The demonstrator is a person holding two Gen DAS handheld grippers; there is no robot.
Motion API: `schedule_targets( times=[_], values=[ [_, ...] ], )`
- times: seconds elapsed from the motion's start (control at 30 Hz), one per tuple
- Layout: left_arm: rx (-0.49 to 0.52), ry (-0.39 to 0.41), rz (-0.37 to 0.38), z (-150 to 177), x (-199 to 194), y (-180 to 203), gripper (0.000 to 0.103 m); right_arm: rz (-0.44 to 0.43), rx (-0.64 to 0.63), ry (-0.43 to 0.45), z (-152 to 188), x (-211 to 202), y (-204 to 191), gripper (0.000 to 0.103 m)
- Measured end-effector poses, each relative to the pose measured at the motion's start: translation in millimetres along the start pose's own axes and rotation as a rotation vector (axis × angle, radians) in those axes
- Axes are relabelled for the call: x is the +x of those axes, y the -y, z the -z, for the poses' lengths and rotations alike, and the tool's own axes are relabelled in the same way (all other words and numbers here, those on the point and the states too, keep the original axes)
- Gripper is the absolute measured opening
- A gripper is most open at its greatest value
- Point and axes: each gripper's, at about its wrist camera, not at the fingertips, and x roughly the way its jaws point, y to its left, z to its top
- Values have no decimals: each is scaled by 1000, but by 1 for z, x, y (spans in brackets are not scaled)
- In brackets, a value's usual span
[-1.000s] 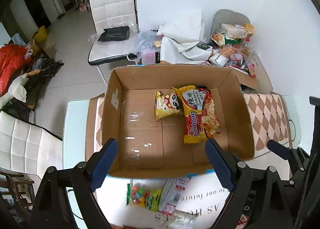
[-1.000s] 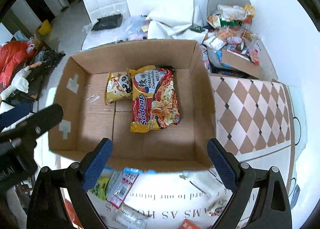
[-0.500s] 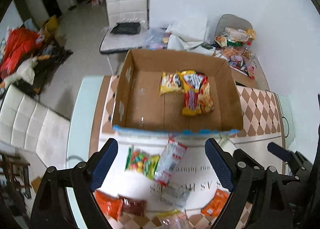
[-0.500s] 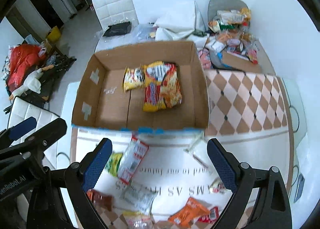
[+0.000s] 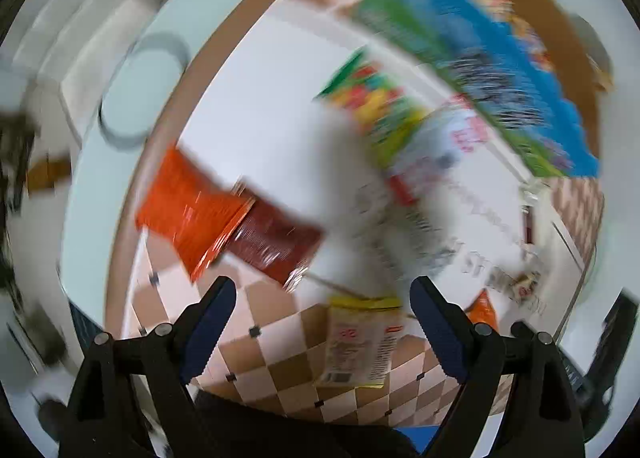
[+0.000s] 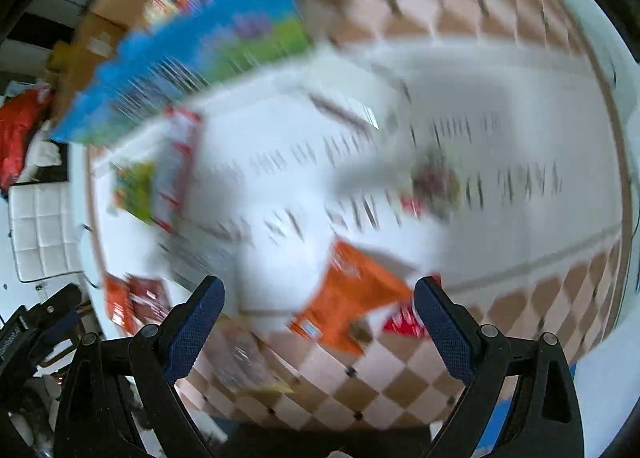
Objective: Organize snacks
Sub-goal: 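Lift both tools out of the box and move back over the snacks, then grasp the dark red packet with the left gripper while the right grasps the orange packet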
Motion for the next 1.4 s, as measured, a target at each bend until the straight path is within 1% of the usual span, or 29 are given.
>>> schedule_targets(
  times=[0.07, 0.1, 0.17, 0.23, 0.27, 0.4, 0.47, 0.53, 0.6, 0.63, 0.67, 0.7, 0.8, 0.9, 0.93, 0.97, 1.0, 1.03, 1.17, 1.23, 1.27, 1.3, 1.33, 1.37, 1.4],
  values=[
    [-98, -49, 33, -4, 18, -24, 89, 7, 28, -31, 7, 17, 7, 98],
    [-129, -62, 44, -8, 23, -30, 89, 13, 37, -40, 10, 25, 9, 98],
    [-212, -93, 74, -16, 37, -46, 89, 29, 49, -43, 12, 34, 9, 98],
    [-259, -115, 85, -23, 47, -54, 89, 42, 79, -33, 14, 40, 8, 98],
    [-283, -124, 88, -27, 53, -57, 89, 35, 105, -29, 14, 42, 9, 98],
    [-333, -194, 81, -36, 78, -58, 89, 47, 157, -9, 14, 48, 8, 98],
    [-341, -217, 57, -37, 87, -56, 89, 46, 188, -12, 14, 51, 9, 98],
    [-333, -220, 25, -38, 91, -53, 89, 38, 211, -19, 15, 53, 11, 98],
    [-313, -209, -5, -37, 95, -50, 86, 40, 226, -20, 17, 55, 15, 98],
    [-304, -205, -24, -35, 96, -49, 82, 42, 236, -23, 19, 56, 18, 98],
    [-286, -196, -46, -33, 96, -47, 74, 40, 246, -26, 21, 58, 19, 98],
    [-258, -191, -71, -30, 96, -45, 71, 39, 253, -30, 22, 59, 21, 98],
    [-191, -180, -94, -24, 97, -39, 70, 36, 278, -40, 26, 67, 27, 98],
    [-54, -131, -152, -14, 95, -20, 64, 31, 296, -54, 30, 72, 33, 98],
    [4, -116, -177, -11, 95, -11, 60, 30, 299, -55, 33, 76, 39, 98],
    [76, -91, -200, -5, 94, -1, 54, 28, 301, -58, 34, 77, 40, 98],
    [134, -77, -218, -1, 94, 8, 52, 26, 302, -62, 37, 81, 46, 97],
    [217, -64, -247, 5, 95, 20, 48, 23, 303, -66, 38, 83, 49, 97],
    [388, -51, -289, 26, 102, 51, 47, 9, 316, -81, 39, 91, 55, 94],
    [424, -54, -291, 31, 105, 58, 46, 1, 322, -94, 40, 97, 57, 85],
    [427, -64, -278, 35, 107, 61, 47, 12, 316, -97, 41, 98, 56, 85],
    [416, -75, -264, 37, 108, 60, 47, 22, 305, -92, 40, 97, 55, 80],
    [398, -88, -247, 39, 109, 59, 47, 38, 279, -83, 36, 96, 52, 70],
    [380, -100, -230, 36, 109, 60, 47, 53, 248, -74, 34, 94, 48, 63],
    [354, -116, -210, 38, 111, 56, 48, 54, 211, -72, 35, 93, 43, 60]
  ],
)
